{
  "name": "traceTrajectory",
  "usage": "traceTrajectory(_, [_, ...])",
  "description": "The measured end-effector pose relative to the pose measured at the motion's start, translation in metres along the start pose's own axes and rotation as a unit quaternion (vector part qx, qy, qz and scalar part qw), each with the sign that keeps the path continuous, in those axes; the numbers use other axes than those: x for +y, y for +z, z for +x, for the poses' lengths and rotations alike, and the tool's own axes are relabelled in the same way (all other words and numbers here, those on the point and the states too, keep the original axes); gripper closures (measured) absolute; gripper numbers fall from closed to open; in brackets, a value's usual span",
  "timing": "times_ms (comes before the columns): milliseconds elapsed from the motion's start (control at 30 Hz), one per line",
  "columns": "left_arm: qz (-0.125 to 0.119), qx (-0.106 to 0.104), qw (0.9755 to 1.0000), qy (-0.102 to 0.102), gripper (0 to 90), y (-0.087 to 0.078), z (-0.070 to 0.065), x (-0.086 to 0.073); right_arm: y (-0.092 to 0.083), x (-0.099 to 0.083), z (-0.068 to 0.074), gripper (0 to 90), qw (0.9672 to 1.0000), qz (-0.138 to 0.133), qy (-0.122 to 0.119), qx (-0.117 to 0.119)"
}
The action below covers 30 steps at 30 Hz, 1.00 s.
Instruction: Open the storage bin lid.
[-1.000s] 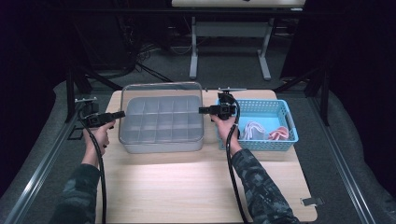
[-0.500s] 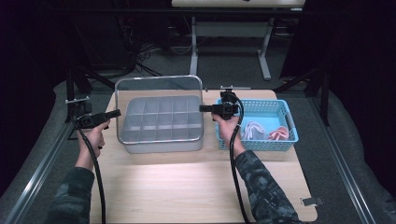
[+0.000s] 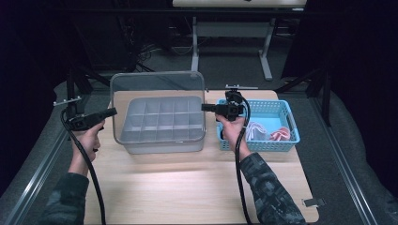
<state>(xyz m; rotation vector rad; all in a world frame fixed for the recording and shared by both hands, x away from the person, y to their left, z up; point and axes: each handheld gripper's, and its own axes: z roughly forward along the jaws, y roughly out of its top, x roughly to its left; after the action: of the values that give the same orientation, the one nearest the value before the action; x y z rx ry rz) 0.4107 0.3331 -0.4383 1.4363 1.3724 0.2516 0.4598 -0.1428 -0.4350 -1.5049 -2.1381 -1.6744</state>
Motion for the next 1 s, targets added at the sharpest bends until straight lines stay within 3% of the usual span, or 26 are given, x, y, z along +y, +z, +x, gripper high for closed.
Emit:
traceTrajectory(333, [-0.006,-0.009,0.9999,0.013,69.2,-0.026,-0.017,-0.007,-0.025,-0.012,0.02,75.8,0.9997,-0.007,-0.021,0.011])
traceTrajectory(533, [-0.01,-0.018,0.9997,0.012,69.7,-0.039,-0.022,-0.023,-0.037,-0.028,0.027,76.2,0.9996,-0.006,-0.023,0.016])
traceTrajectory(600, [0.0,-0.017,0.9998,0.007,69.9,-0.043,-0.023,-0.033,-0.039,-0.034,0.027,76.1,0.9996,-0.004,-0.026,0.014])
traceTrajectory(900, [0.014,-0.015,0.9998,0.0,70.1,-0.052,-0.024,-0.057,-0.043,-0.063,0.024,76.1,0.9997,0.009,-0.014,0.018])
traceTrajectory(967, [0.014,-0.013,0.9998,0.004,70.2,-0.057,-0.025,-0.064,-0.044,-0.071,0.024,76.1,0.9997,0.01,-0.009,0.02])
traceTrajectory(1000, [0.016,-0.015,0.9998,-0.003,70.2,-0.062,-0.024,-0.072,-0.045,-0.078,0.024,76.0,0.9996,0.013,-0.008,0.023])
